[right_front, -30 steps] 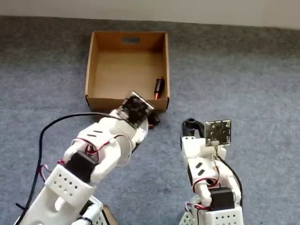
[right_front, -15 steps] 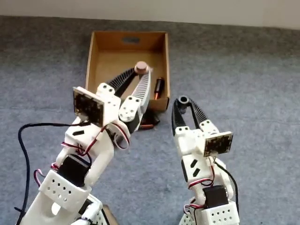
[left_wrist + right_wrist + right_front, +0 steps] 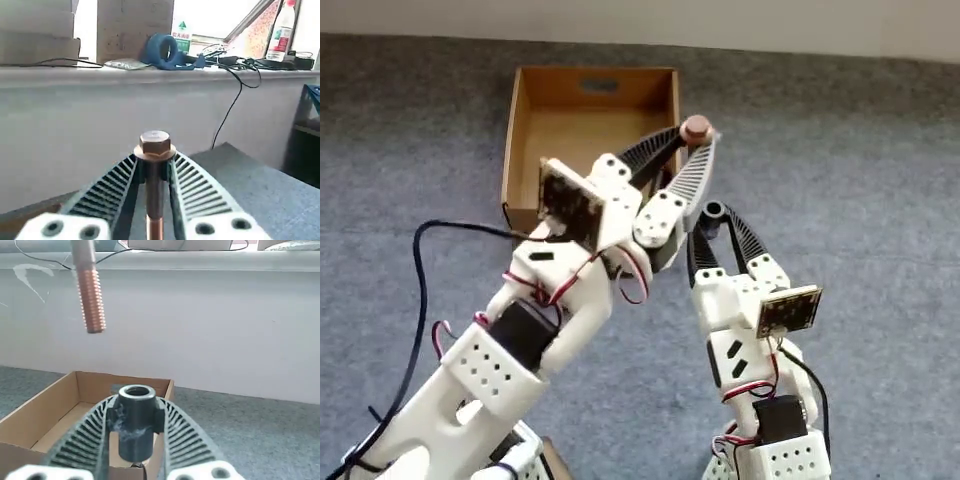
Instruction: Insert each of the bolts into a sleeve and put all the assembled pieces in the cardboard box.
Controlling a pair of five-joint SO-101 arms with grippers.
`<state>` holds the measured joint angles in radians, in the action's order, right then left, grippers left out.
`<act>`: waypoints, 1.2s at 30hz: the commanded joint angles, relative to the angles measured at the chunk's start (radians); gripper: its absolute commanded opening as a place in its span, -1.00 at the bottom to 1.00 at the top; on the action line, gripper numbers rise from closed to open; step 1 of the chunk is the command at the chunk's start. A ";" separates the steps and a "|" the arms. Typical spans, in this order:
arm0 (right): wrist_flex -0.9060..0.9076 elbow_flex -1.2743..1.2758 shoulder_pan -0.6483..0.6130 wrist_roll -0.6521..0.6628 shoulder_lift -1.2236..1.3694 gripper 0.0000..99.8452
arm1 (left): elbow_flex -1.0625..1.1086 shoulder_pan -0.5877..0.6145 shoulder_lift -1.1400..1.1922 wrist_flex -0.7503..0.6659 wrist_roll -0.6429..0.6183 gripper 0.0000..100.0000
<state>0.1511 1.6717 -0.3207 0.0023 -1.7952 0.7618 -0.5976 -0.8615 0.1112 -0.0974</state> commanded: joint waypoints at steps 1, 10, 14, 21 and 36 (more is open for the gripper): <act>-0.018 0.050 0.001 -0.002 0.004 -0.99 | -0.088 -0.022 0.022 0.017 -0.009 -0.98; -0.018 0.081 0.001 -0.002 -0.002 -0.99 | -0.058 -0.076 0.097 0.014 -0.009 -0.98; -0.018 0.081 0.001 -0.002 -0.004 -0.99 | -0.059 -0.070 0.156 0.014 -0.009 -0.98; -0.018 0.081 0.001 -0.002 -0.004 -0.99 | -0.053 -0.068 0.165 0.015 -0.009 -0.98; -0.018 0.082 0.001 -0.002 -0.004 -0.99 | -0.042 -0.068 0.157 0.173 -0.009 -0.98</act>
<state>0.1511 1.6717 -0.3222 0.0008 -1.7937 0.7373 -0.6636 -0.6989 0.2816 -0.0990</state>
